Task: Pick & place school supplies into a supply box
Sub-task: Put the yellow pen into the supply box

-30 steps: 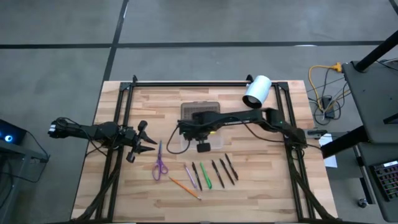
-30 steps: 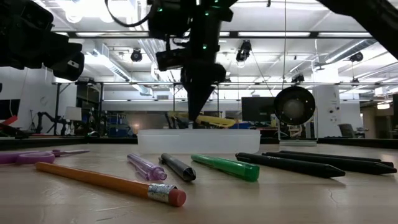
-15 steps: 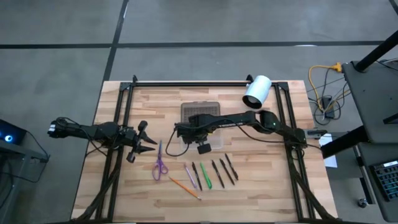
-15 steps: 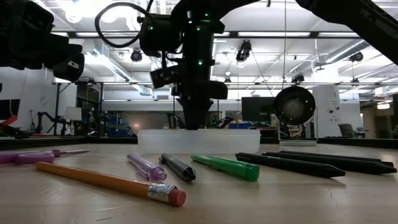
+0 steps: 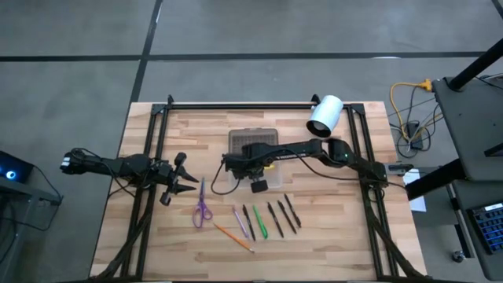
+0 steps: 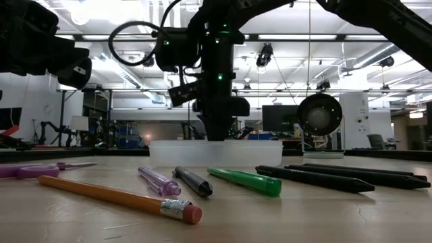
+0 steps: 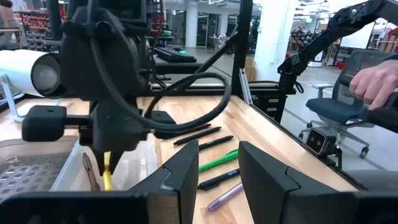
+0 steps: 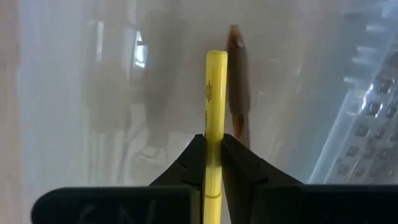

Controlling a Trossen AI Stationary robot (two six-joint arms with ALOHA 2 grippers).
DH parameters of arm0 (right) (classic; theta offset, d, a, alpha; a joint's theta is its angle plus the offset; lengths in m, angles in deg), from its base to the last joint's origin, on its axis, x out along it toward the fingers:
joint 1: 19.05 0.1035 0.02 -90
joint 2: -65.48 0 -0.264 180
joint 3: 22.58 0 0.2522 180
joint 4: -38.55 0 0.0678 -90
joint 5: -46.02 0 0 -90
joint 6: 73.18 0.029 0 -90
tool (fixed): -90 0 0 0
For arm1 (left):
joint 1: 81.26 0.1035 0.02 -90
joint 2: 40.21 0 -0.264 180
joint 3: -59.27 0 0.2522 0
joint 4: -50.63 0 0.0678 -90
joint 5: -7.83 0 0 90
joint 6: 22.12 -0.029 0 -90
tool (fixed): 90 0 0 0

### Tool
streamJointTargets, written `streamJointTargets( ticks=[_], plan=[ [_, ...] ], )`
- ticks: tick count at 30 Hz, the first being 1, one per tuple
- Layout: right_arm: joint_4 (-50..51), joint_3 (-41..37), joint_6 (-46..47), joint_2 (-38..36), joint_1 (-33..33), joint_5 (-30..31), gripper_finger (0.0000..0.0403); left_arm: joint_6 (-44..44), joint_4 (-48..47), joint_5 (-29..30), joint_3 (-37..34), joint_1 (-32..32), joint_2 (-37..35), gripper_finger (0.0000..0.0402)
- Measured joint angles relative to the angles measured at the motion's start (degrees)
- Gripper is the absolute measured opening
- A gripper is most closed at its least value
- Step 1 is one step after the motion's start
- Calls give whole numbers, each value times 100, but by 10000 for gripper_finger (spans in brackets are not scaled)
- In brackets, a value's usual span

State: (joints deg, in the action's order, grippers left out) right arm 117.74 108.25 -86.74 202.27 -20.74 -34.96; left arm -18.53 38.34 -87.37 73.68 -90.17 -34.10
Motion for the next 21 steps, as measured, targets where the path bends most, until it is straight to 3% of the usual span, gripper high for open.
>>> streamJointTargets(
  ticks=[6, 21],
  plan=[
    [-20, 0, 482, -2, -162, 0, 21, 1, 2, -1, 0, 1, 0, 99],
    [-18, -9, 566, -4, -214, -2, 36, 0, 0, 1, 0, 1, 0, 99]
  ],
)
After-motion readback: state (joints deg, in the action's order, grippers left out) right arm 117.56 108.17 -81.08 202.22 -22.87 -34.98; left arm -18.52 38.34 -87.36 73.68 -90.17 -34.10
